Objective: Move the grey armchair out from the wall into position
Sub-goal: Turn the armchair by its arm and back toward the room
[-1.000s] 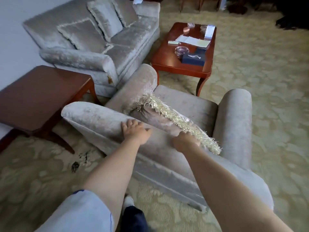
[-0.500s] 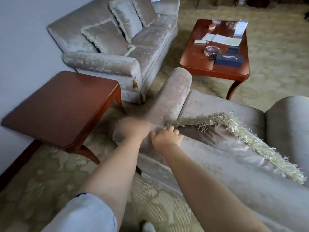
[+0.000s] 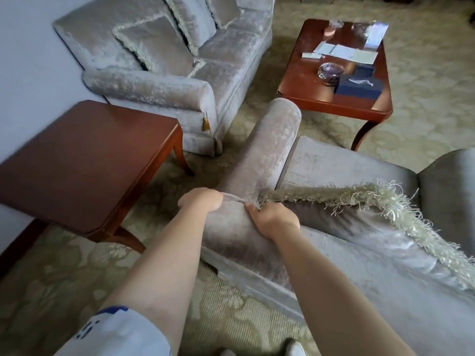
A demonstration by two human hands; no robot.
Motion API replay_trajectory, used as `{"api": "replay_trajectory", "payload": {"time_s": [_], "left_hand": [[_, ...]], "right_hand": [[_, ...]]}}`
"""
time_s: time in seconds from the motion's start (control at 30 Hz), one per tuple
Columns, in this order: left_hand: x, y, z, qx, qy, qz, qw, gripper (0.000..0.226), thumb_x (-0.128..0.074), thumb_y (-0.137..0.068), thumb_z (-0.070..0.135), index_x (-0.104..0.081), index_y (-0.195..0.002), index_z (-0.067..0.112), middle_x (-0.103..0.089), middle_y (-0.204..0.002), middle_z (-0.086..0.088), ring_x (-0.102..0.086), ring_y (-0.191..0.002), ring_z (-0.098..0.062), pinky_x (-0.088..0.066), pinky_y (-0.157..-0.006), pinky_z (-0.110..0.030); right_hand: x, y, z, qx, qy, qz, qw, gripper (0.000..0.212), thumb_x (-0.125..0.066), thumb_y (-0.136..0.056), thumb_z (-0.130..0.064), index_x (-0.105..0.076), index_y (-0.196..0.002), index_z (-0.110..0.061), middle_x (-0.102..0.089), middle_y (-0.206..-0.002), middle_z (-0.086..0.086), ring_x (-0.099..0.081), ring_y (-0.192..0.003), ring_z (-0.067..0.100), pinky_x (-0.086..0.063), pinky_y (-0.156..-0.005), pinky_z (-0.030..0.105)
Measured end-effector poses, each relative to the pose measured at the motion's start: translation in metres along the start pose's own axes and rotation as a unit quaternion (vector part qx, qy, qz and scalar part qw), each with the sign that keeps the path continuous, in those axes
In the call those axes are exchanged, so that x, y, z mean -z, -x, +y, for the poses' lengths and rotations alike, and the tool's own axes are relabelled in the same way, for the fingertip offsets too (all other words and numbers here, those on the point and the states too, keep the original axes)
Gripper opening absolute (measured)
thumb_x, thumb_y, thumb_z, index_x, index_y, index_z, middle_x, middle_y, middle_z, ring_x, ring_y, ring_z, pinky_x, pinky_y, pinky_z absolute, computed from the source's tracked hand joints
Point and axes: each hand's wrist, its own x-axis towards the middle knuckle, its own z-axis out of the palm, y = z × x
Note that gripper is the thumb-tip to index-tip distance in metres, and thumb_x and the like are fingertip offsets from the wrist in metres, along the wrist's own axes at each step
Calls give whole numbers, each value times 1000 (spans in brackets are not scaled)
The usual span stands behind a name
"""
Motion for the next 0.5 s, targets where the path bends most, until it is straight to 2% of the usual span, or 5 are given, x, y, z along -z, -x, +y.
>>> {"api": "replay_trajectory", "payload": {"time_s": [0.17,0.3,0.4,0.5], "left_hand": [[-8,6,-9,-58,5,-3,998,55,-30,-94,47,-49,-135,15,-50,-135,-13,-50,-116,-32,-40,-88,-39],[-19,34,-33,-80,-8,-22,997,48,-24,-95,41,-49,-135,30,-52,-132,-10,-52,-109,-30,-43,-90,-40],[-42,56,-69,-46,-3,-51,998,50,-21,-96,44,-47,-136,30,-52,-131,-12,-51,-110,-32,-43,-94,-44],[-61,74,-103,13,45,-62,997,53,-33,-96,48,-51,-133,14,-50,-135,-16,-48,-120,-35,-39,-101,-43]], "right_hand": [[2,10,5,23,1,-8,1000,72,-25,-89,-67,-64,-114,-13,-62,-121,12,-57,-110,32,-38,-75,36],[-3,42,6,54,19,-29,998,72,-22,-90,-65,-62,-117,-12,-61,-121,13,-57,-109,32,-41,-77,36],[-24,75,-2,84,34,-53,995,71,-20,-91,-63,-60,-118,-11,-61,-119,15,-58,-107,34,-41,-76,37],[-47,103,-11,97,46,-55,993,69,-21,-90,-63,-60,-115,-12,-62,-116,16,-58,-105,35,-40,-73,37]]}}
